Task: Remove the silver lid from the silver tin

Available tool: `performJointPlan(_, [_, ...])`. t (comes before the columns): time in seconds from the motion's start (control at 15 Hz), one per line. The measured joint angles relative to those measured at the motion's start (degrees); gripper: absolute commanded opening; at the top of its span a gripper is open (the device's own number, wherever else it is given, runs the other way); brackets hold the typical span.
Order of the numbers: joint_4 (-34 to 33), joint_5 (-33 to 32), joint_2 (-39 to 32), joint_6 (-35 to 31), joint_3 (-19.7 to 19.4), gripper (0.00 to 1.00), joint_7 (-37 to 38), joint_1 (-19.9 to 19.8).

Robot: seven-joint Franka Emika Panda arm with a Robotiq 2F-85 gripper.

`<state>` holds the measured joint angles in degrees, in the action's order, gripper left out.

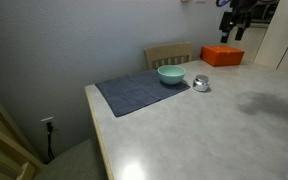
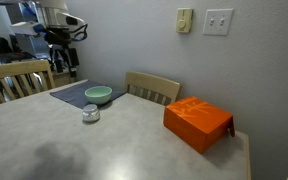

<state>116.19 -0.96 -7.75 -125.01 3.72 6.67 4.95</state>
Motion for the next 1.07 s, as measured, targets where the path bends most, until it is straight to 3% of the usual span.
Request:
performJointPlan(0.27, [-5.6,0.0,-7.6,4.9,-0.7,1.0,-0.1,-0.1])
performJointPlan(0.53, [-5.8,0.0,-7.3,4.6,-0.7,1.0,-0.1,0.1])
performJointPlan(1.07, [-4.0,2.7,-10.1,-10.6,-0.6,1.0,-0.6,0.0])
